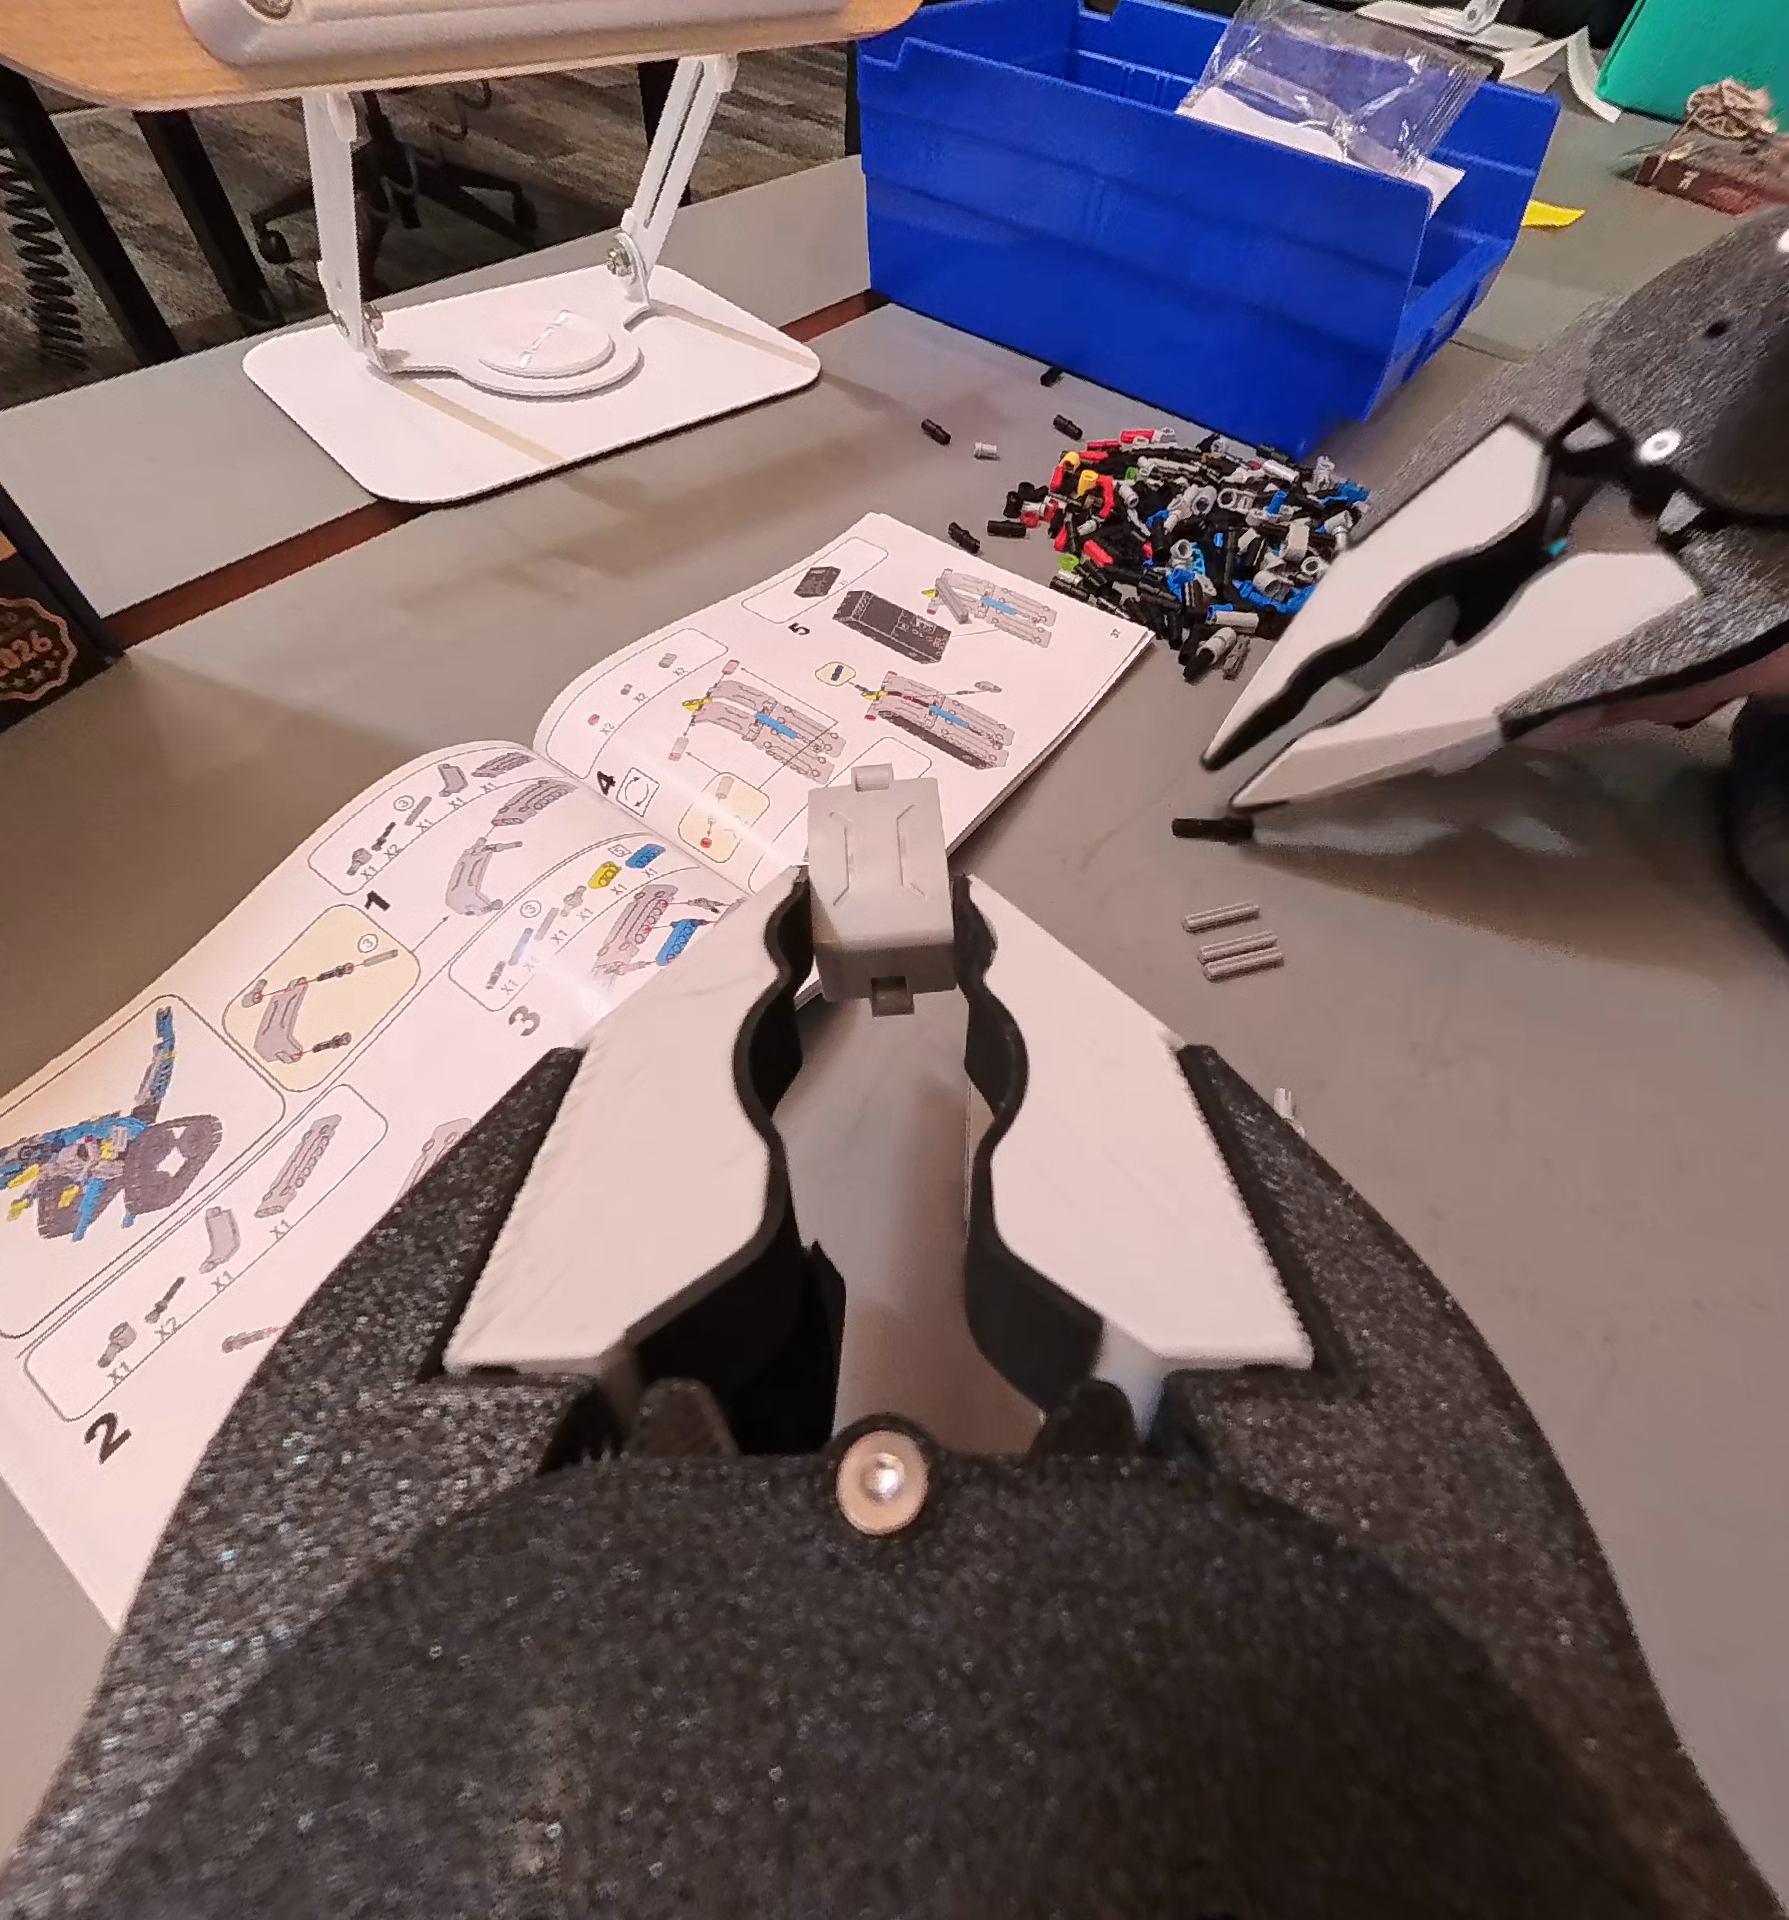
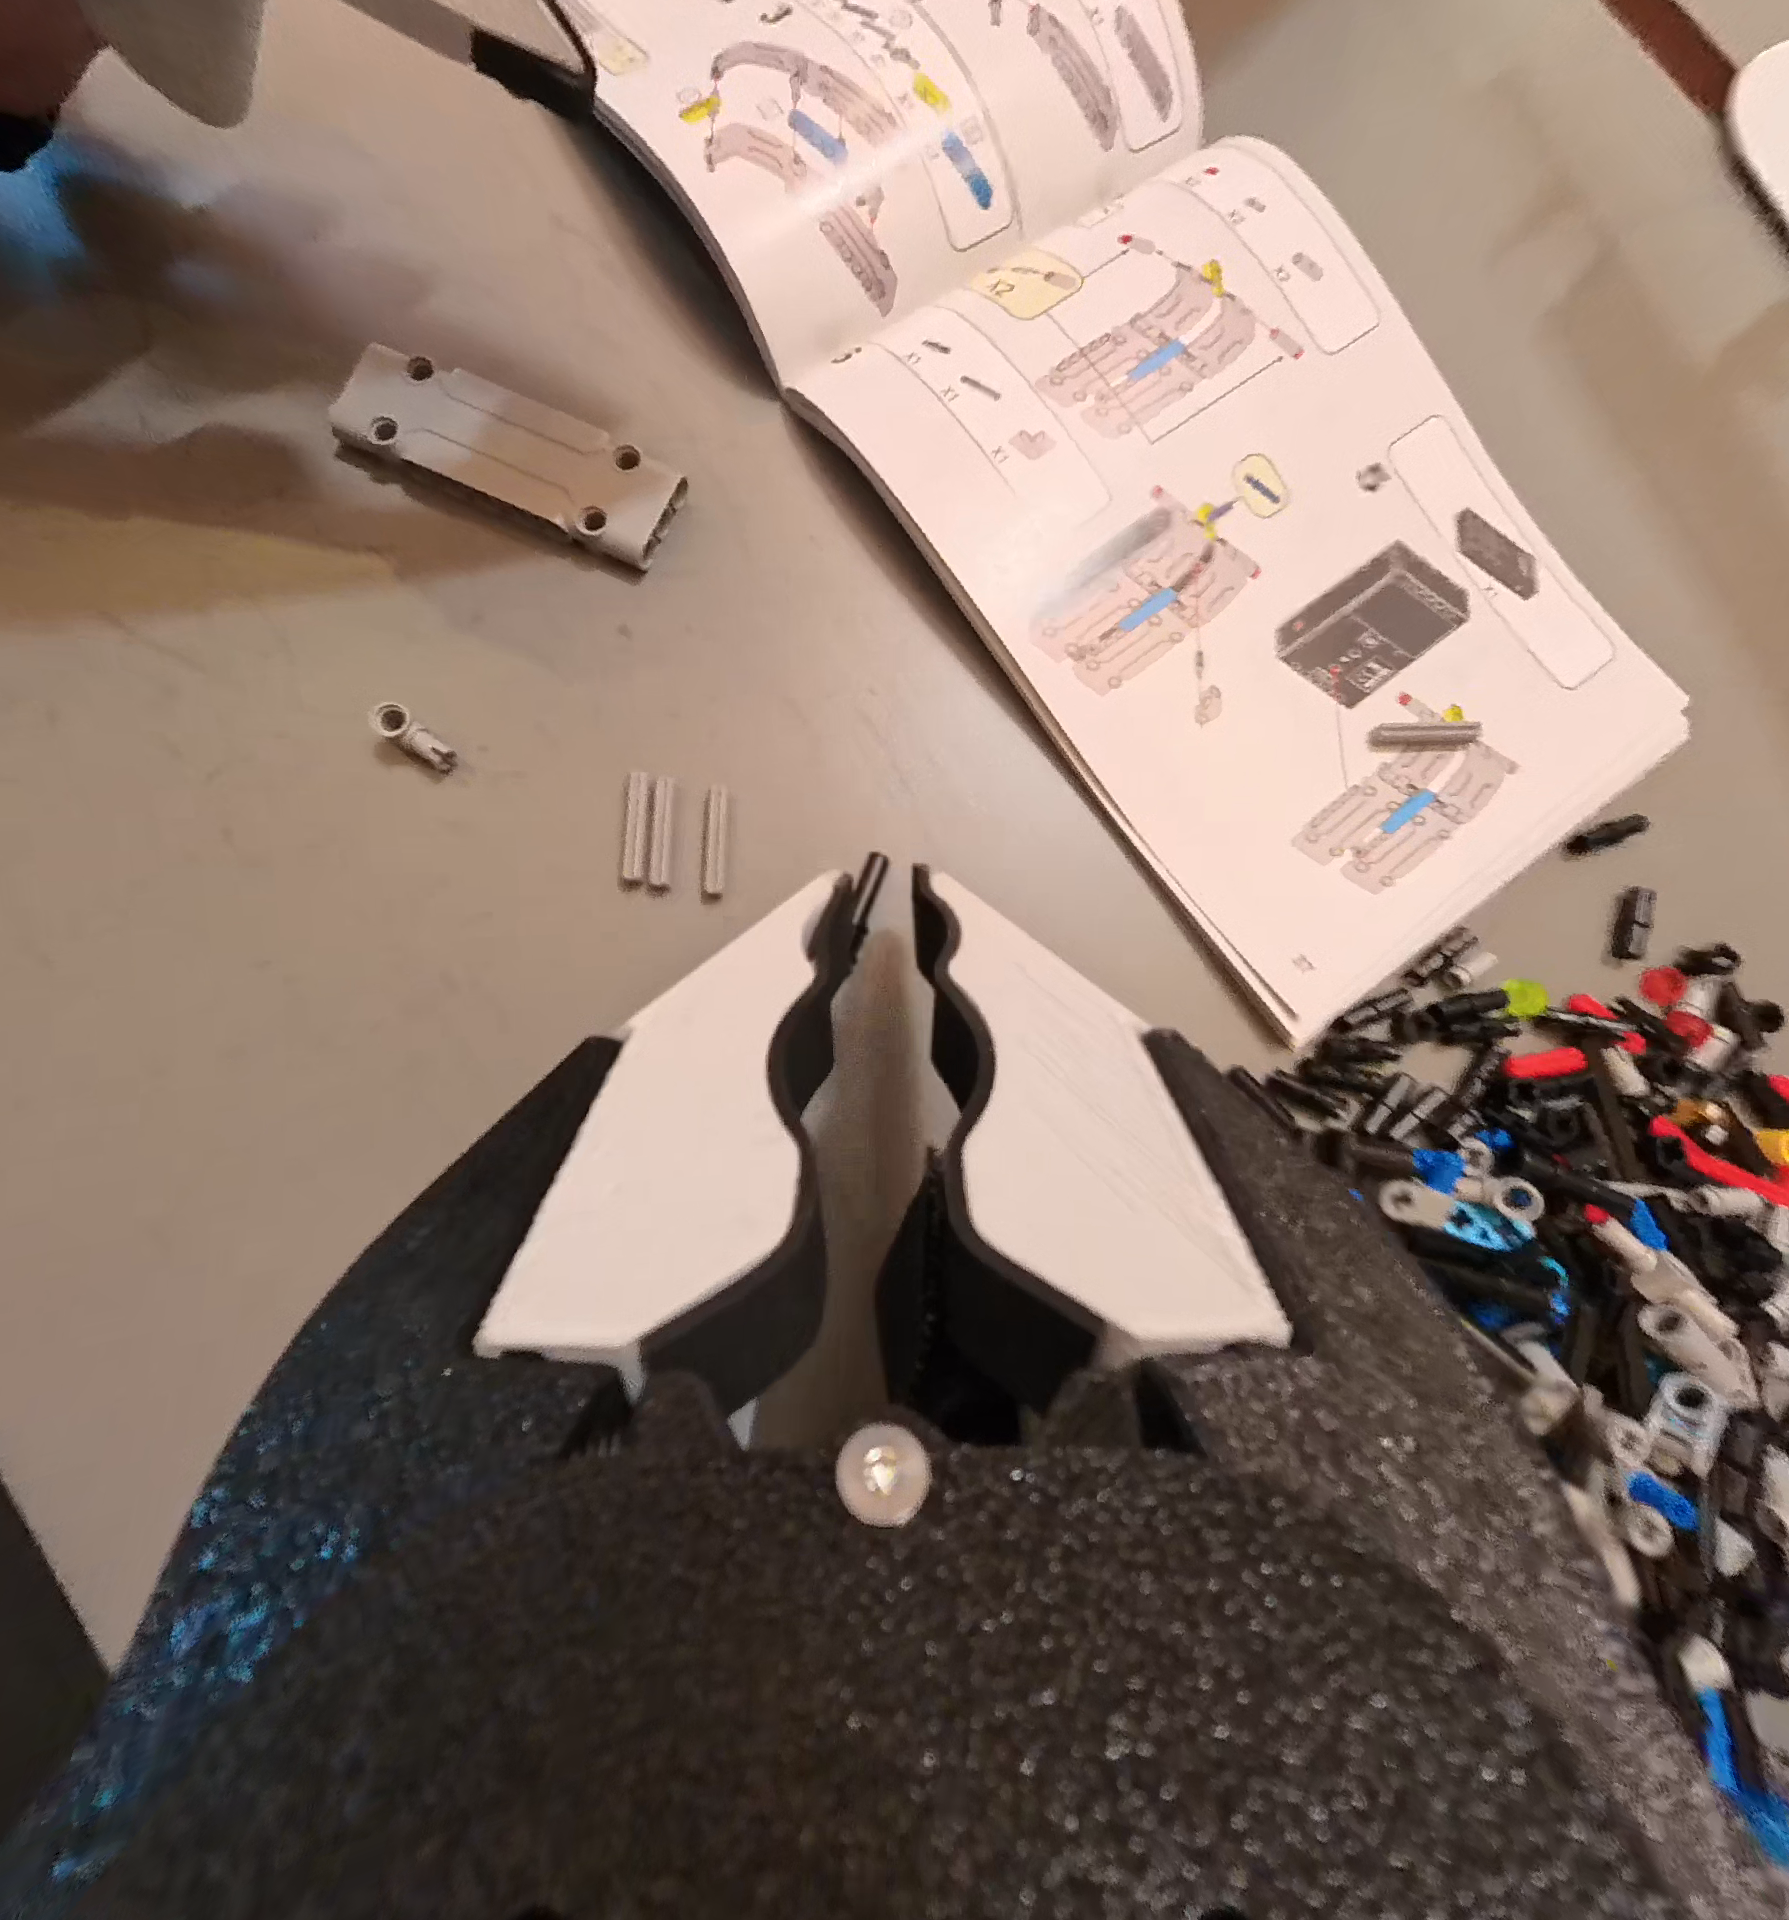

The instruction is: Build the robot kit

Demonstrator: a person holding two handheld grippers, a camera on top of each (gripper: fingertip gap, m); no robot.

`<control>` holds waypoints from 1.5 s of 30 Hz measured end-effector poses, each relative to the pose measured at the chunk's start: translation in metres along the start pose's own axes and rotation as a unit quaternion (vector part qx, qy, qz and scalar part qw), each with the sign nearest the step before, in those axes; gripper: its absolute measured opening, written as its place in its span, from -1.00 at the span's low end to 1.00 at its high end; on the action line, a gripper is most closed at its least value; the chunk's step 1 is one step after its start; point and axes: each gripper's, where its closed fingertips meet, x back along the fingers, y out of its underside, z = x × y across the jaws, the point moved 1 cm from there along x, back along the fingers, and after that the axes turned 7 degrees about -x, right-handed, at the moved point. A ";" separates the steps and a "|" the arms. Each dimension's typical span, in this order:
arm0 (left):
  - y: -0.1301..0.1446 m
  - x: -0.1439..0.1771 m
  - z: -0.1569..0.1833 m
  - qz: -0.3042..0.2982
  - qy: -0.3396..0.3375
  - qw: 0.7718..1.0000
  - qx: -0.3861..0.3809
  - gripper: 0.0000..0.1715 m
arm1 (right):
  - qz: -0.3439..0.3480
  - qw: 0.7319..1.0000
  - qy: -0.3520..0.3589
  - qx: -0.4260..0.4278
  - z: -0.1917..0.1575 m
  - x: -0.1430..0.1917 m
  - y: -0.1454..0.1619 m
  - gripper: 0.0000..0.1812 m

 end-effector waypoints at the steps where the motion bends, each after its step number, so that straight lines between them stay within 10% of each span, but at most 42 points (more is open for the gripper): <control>1: 0.000 0.000 0.000 0.001 0.000 1.000 0.000 -0.70 | 0.006 1.000 0.006 -0.004 0.003 0.005 0.000 -0.89; 23: -0.016 0.003 0.030 0.038 0.039 0.996 -0.076 -0.70 | 0.069 0.995 -0.006 -0.077 -0.017 -0.002 -0.020 -0.97; 27: -0.021 0.004 0.040 0.052 0.029 0.988 -0.140 -0.70 | 0.192 0.964 -0.093 -0.157 -0.055 0.020 -0.075 -0.97; 45: -0.028 0.008 0.056 0.086 0.042 0.976 -0.195 -0.70 | 0.259 0.864 -0.269 -0.339 -0.054 0.029 -0.086 -0.97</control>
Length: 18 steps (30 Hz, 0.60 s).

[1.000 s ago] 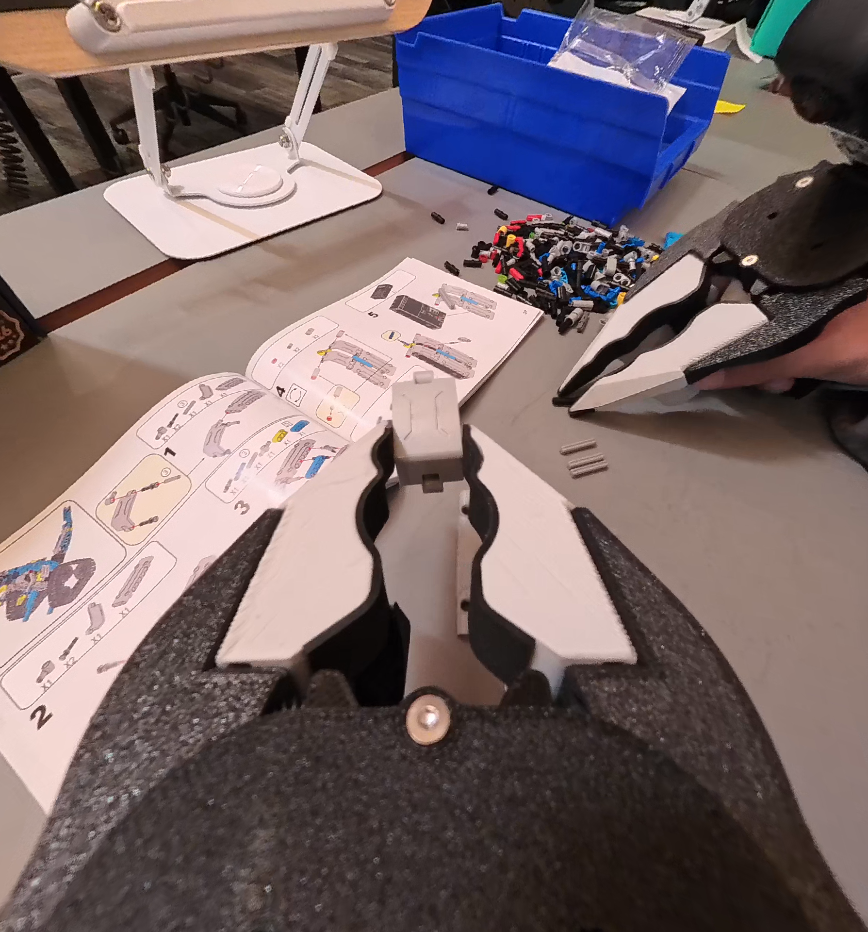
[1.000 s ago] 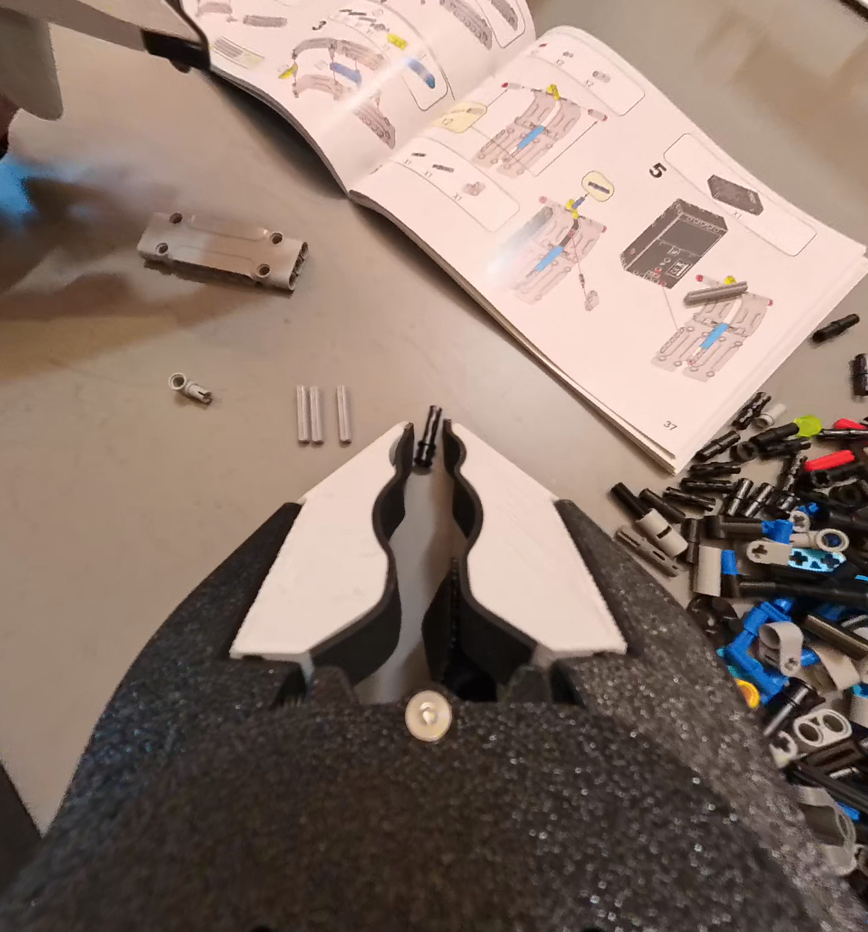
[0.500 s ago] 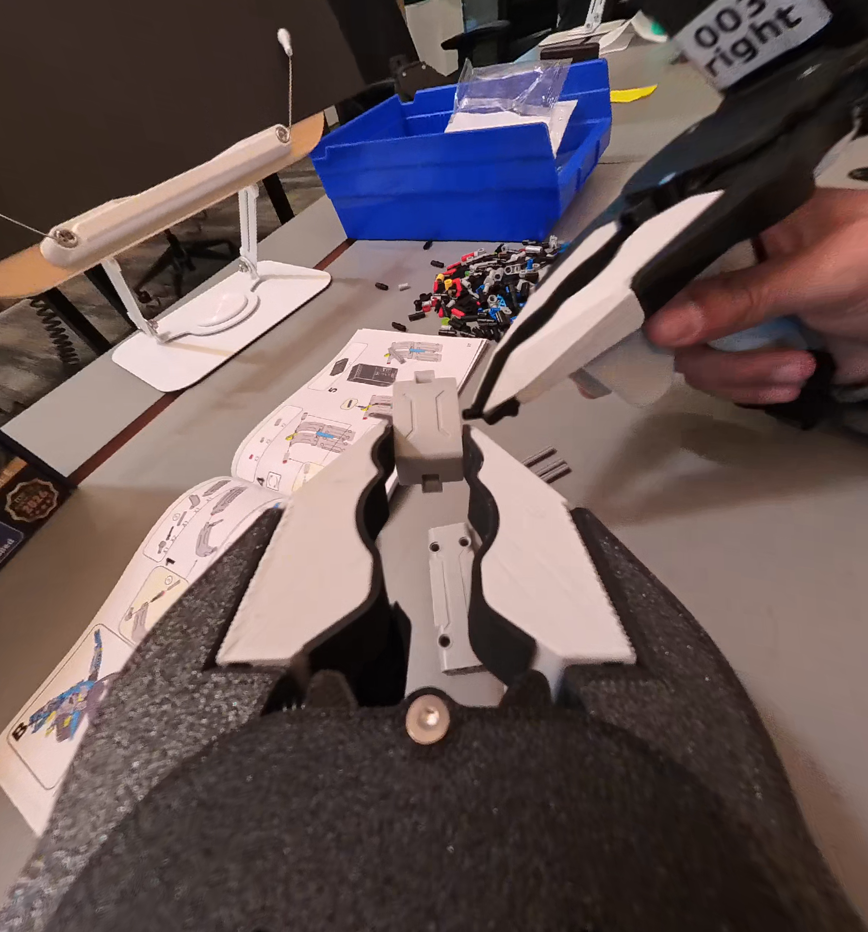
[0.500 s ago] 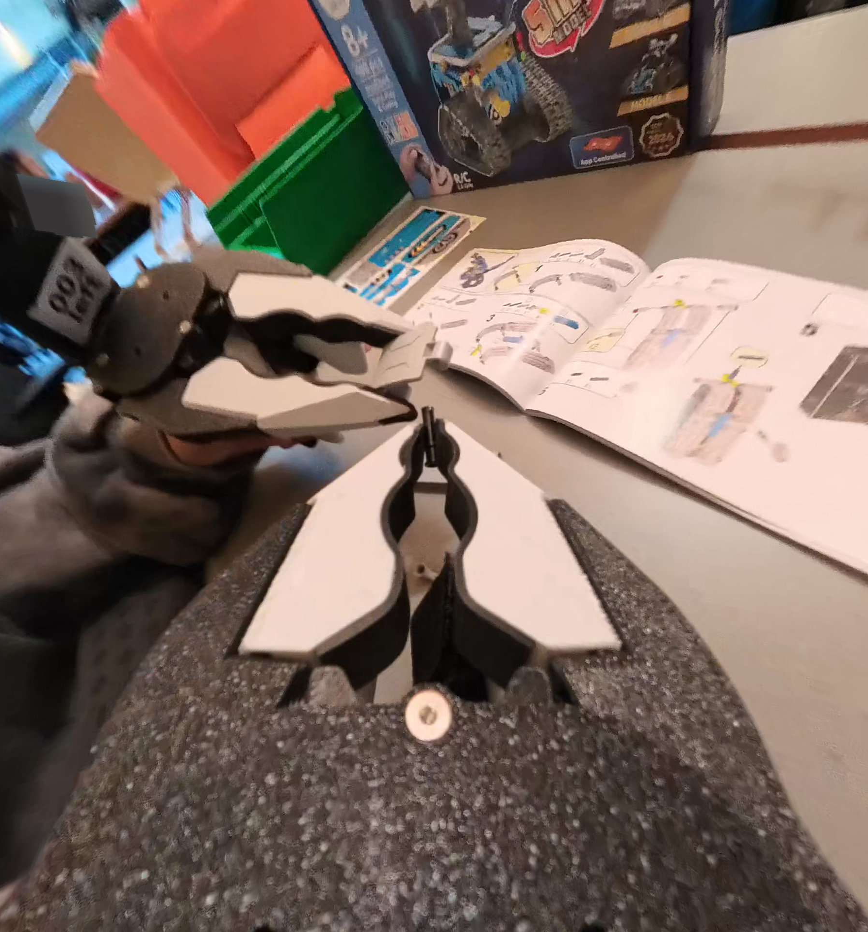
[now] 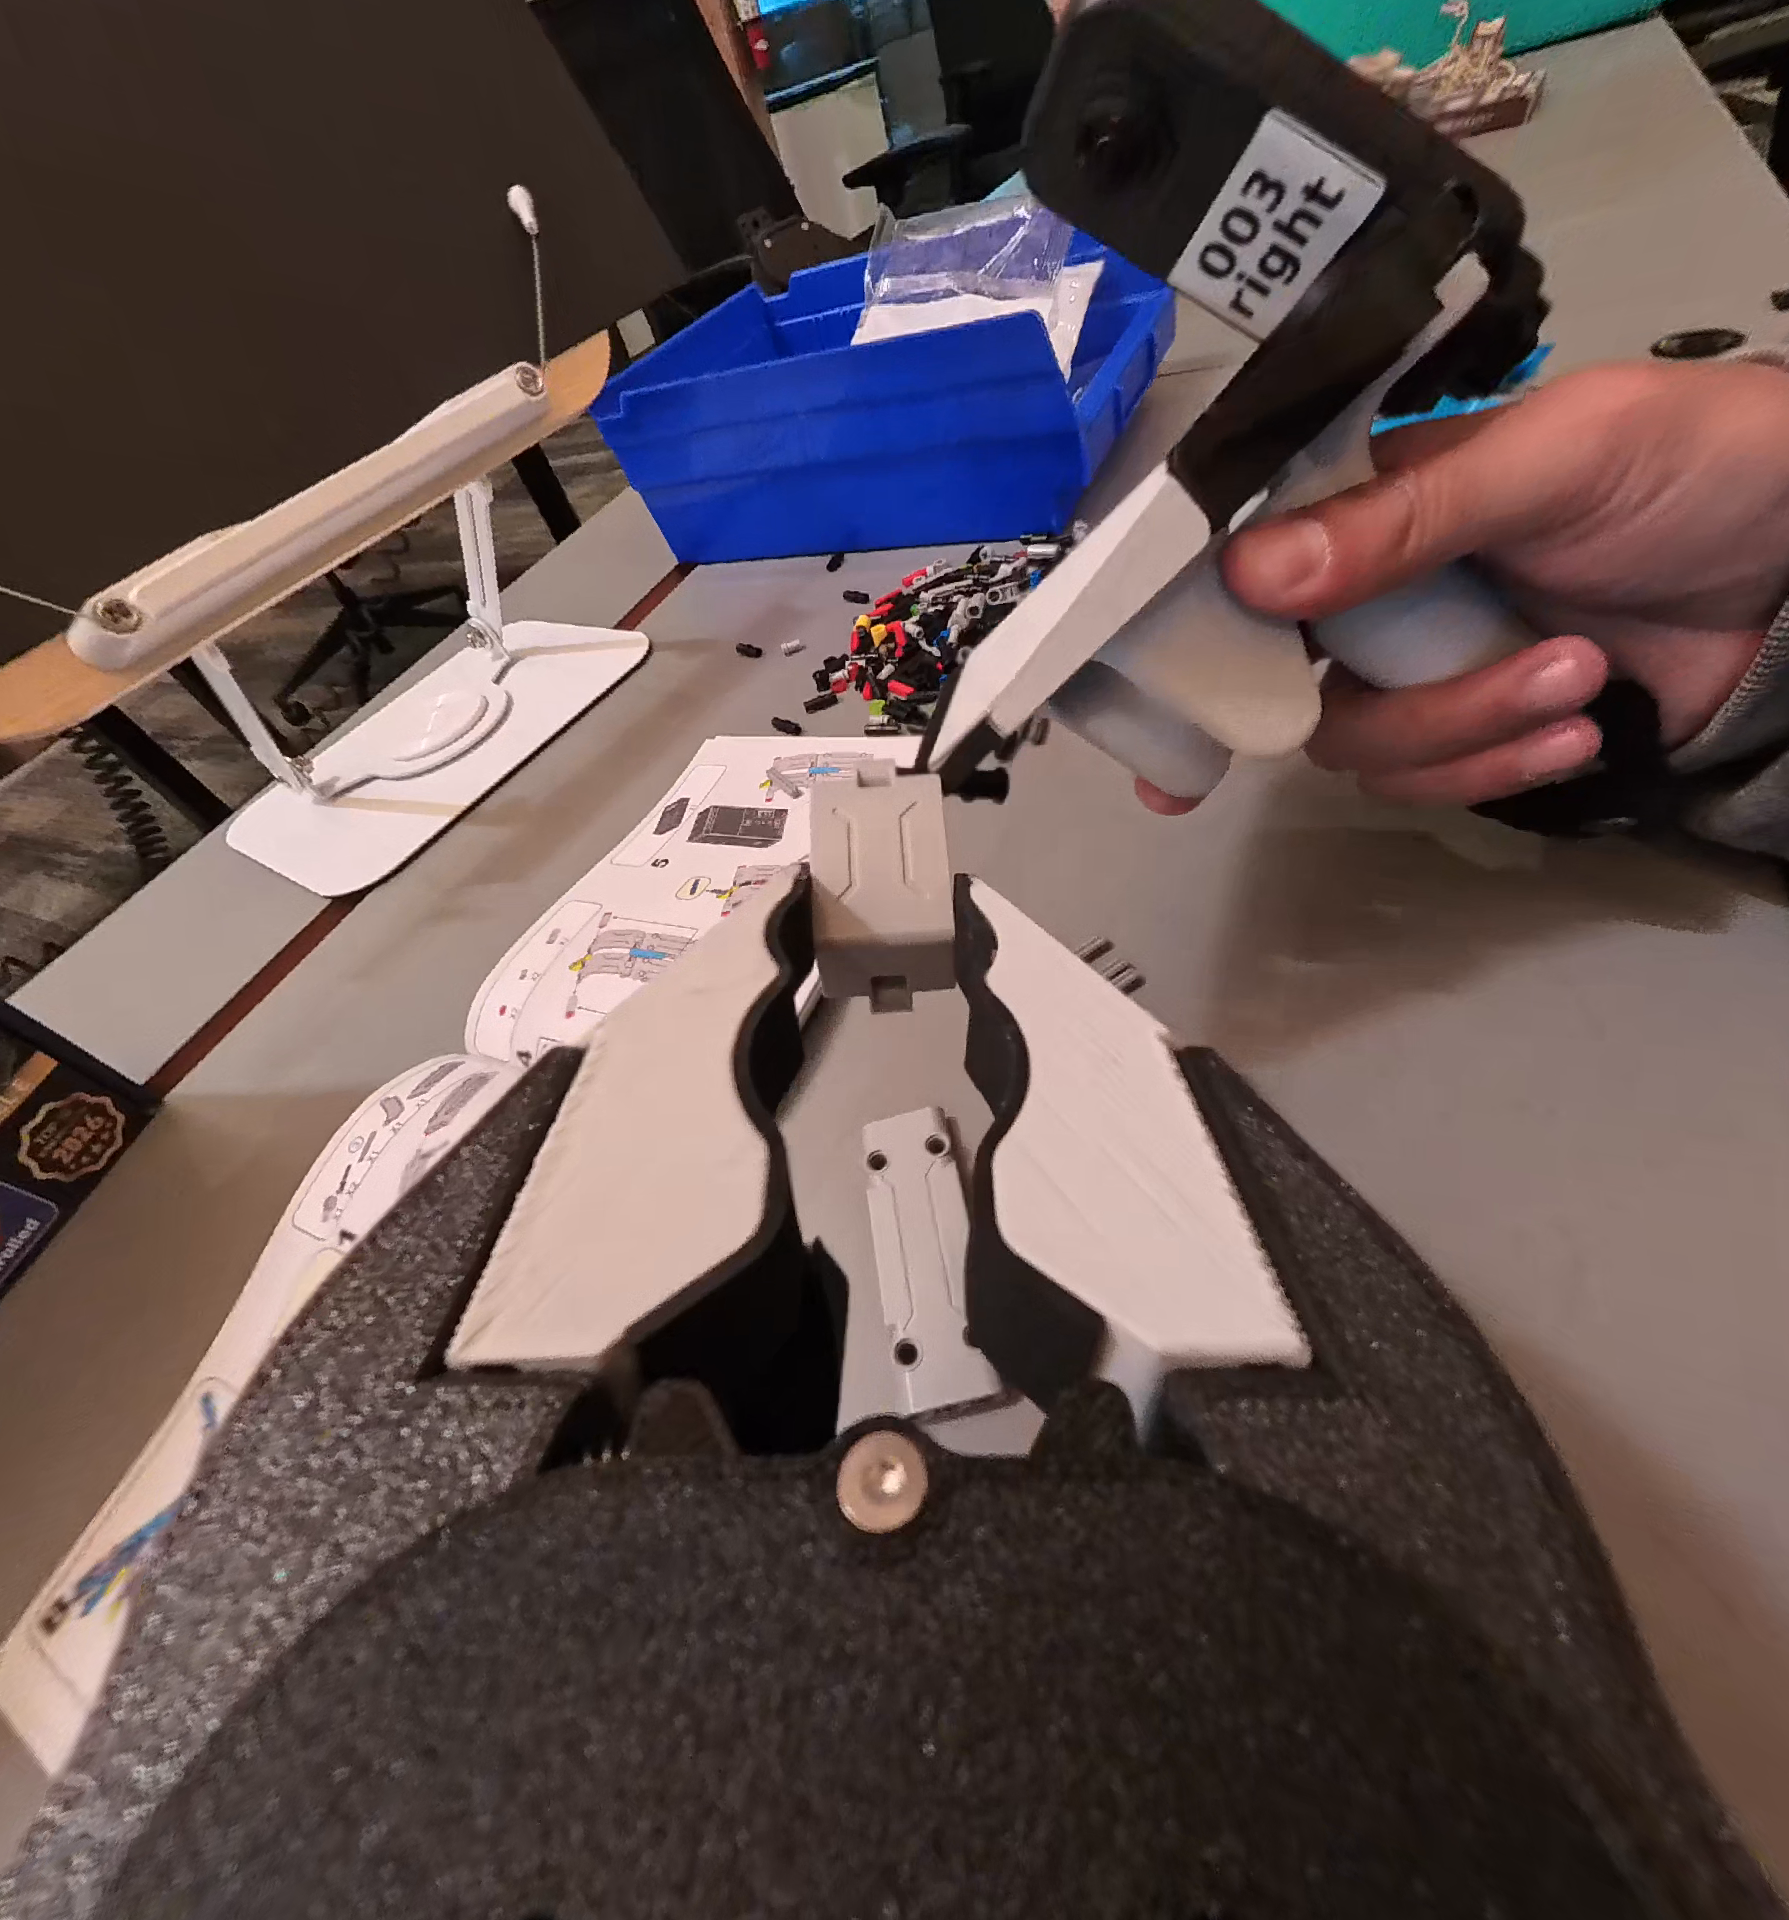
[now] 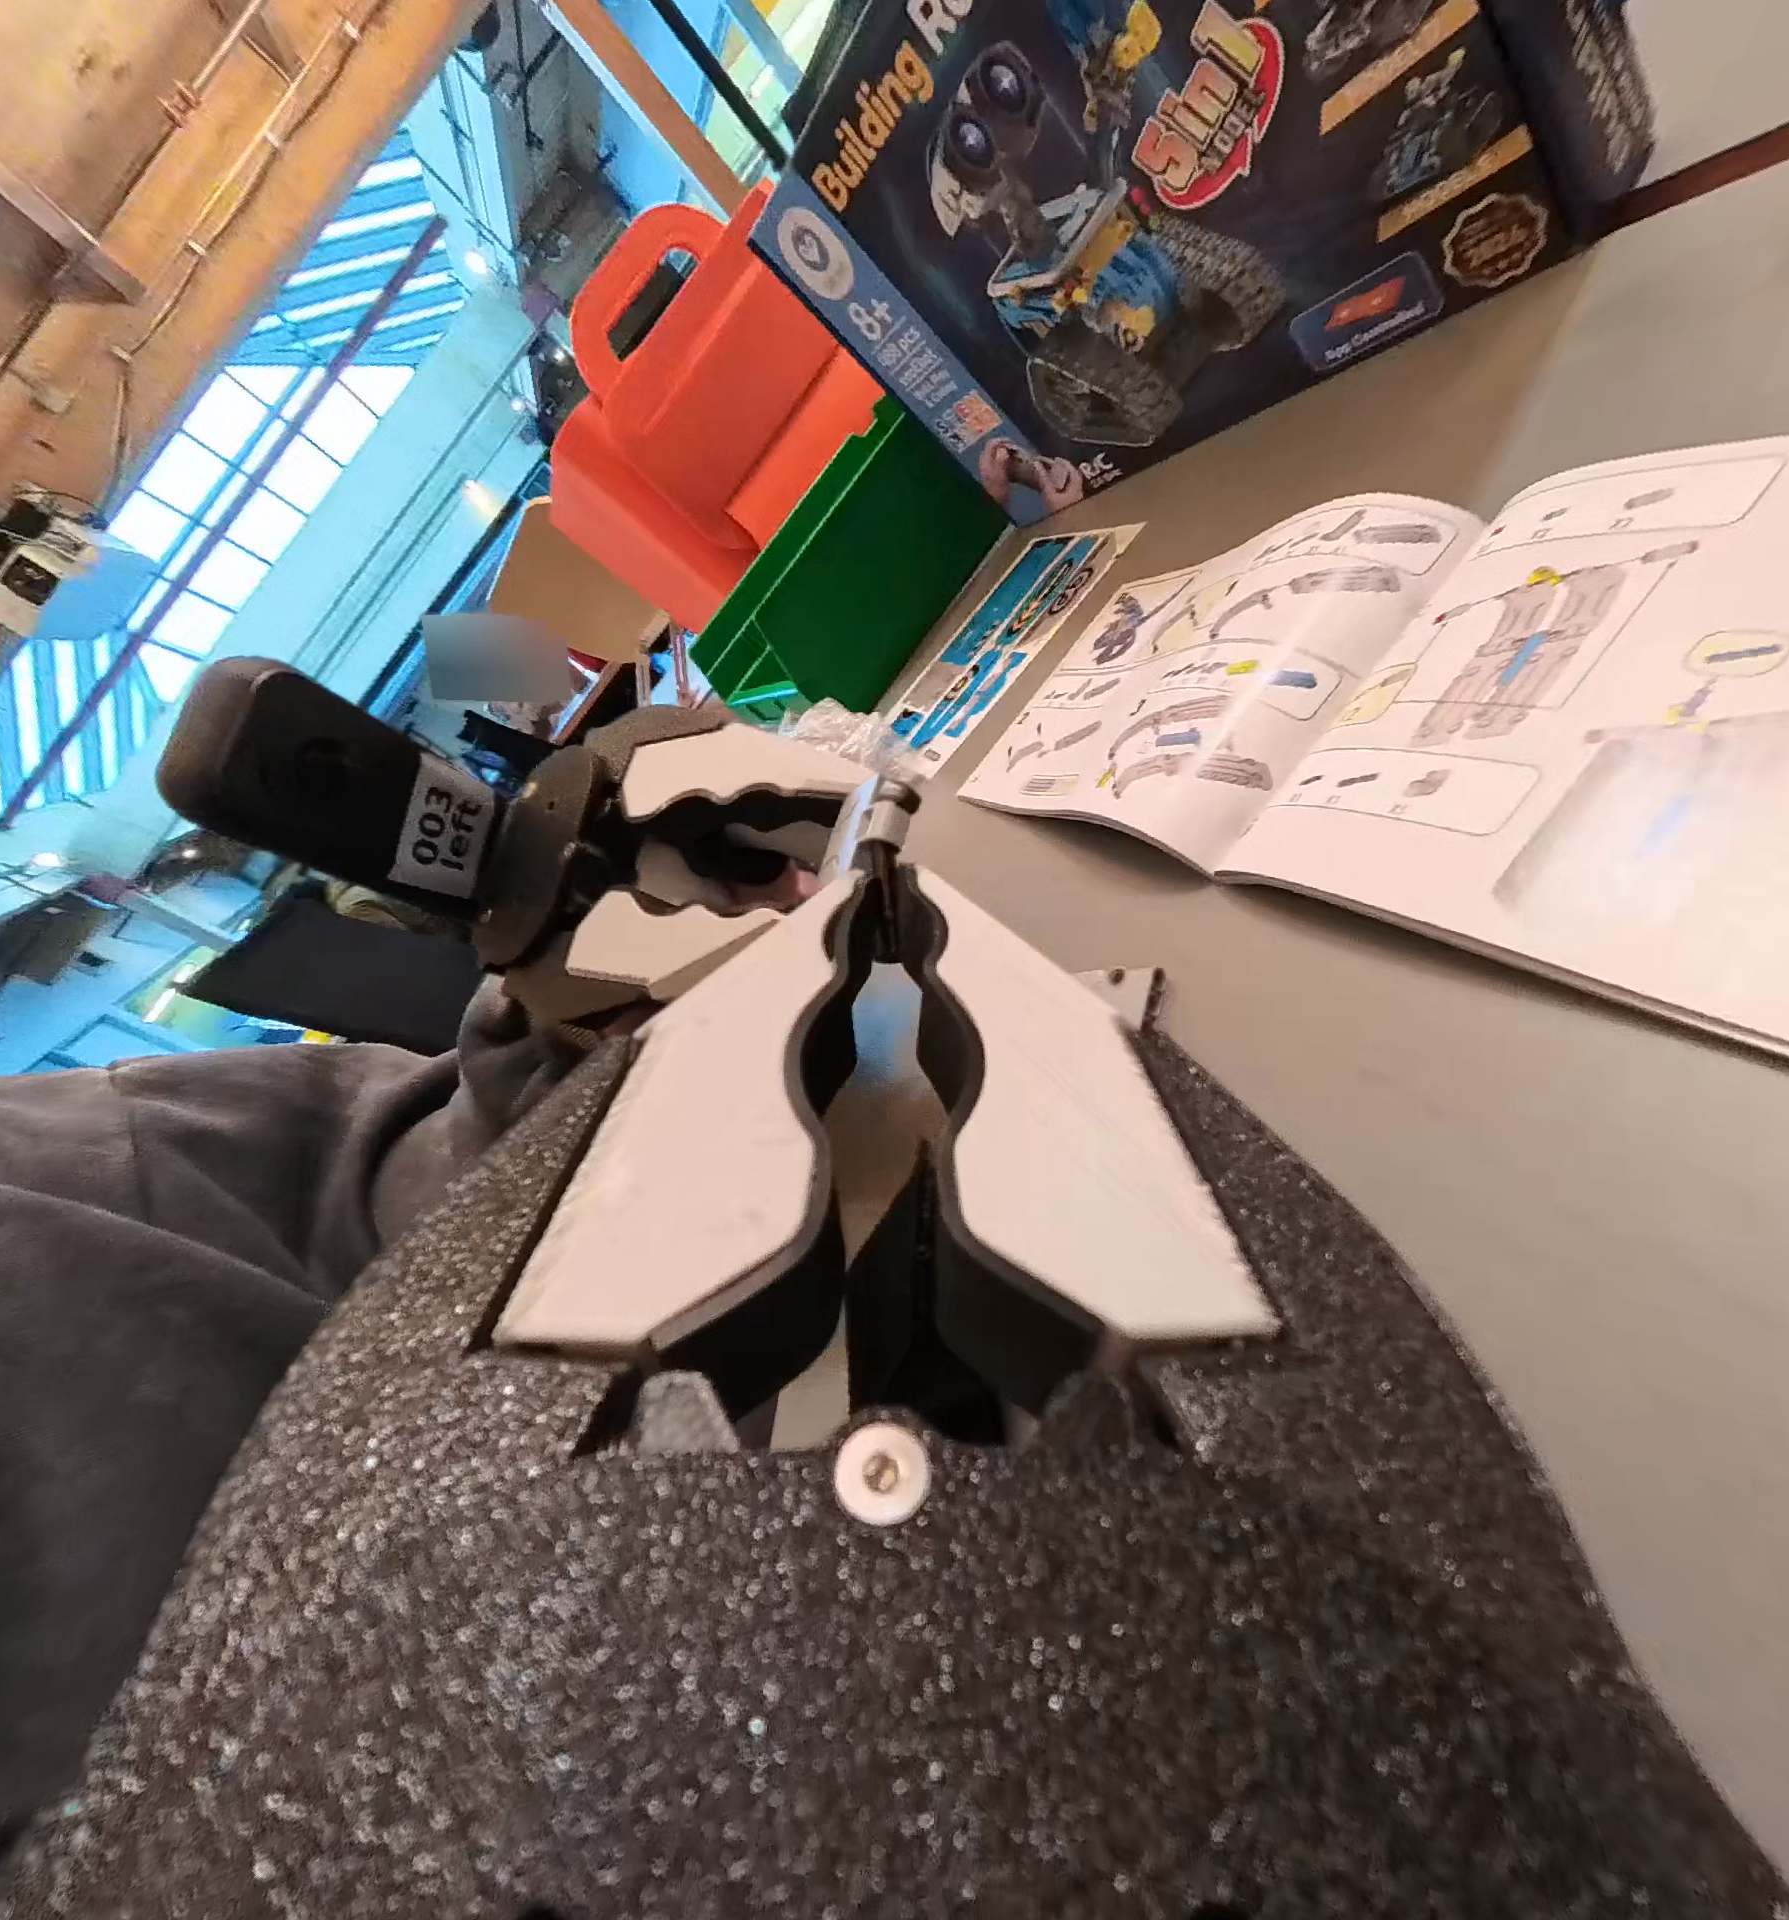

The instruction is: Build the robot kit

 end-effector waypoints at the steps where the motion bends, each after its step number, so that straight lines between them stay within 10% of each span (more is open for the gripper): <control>1: 0.000 0.000 0.000 0.000 -0.006 1.000 -0.014 -0.70 | 0.001 1.000 -0.009 -0.009 -0.001 0.000 0.000 -0.97; 10: -0.007 0.002 0.003 -0.022 -0.069 0.985 -0.156 -0.70 | -0.002 0.975 -0.134 -0.178 -0.006 0.006 0.002 -0.97; 18: -0.006 0.000 0.005 -0.046 -0.073 0.982 -0.166 -0.70 | 0.002 0.986 -0.096 -0.138 -0.002 0.006 0.002 -0.99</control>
